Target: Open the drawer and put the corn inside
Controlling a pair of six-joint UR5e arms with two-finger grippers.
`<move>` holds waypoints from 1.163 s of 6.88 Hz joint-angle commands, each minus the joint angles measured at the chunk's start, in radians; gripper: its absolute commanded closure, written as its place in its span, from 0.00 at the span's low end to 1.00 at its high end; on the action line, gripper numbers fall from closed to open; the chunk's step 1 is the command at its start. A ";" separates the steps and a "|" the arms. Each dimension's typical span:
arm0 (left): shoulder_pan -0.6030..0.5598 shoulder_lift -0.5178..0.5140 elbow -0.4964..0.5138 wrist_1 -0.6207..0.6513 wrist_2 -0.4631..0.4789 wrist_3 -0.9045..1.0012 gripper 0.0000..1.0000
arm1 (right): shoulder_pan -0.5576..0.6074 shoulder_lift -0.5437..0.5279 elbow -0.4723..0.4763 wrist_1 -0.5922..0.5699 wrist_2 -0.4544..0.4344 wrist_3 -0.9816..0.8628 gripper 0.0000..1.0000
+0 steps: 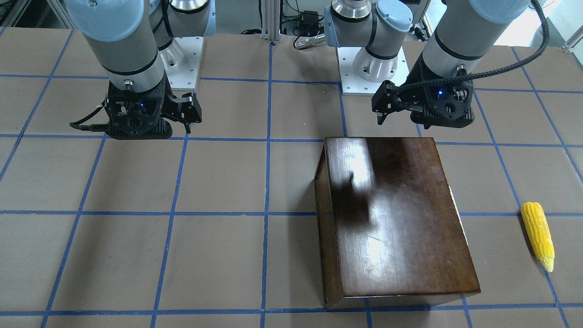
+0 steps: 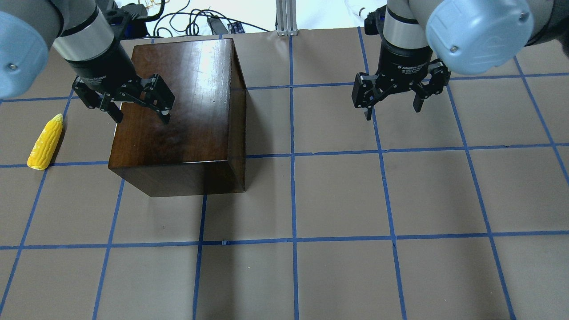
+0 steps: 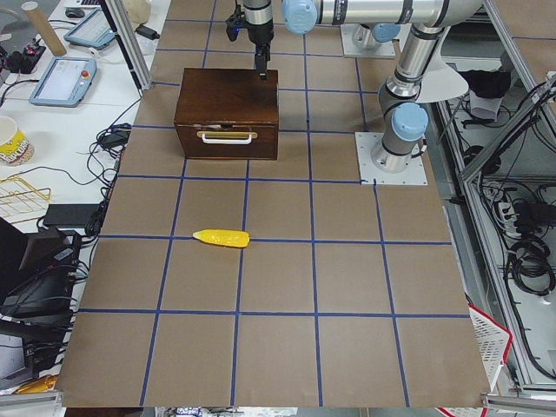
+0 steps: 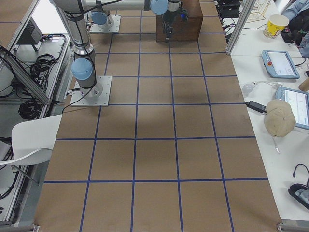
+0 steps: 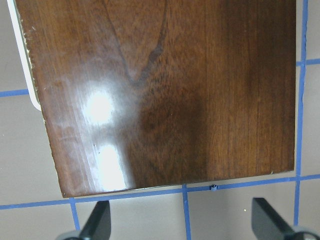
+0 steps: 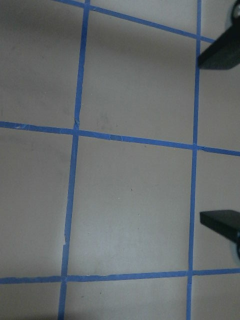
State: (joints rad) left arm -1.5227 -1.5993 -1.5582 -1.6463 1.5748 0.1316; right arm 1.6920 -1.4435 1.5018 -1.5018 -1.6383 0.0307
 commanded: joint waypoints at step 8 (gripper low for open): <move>0.229 -0.013 0.023 0.065 -0.010 0.096 0.00 | 0.000 0.000 0.000 0.000 0.000 0.000 0.00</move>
State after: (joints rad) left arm -1.3729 -1.6096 -1.5367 -1.5824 1.5685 0.1861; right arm 1.6920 -1.4435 1.5018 -1.5018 -1.6383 0.0318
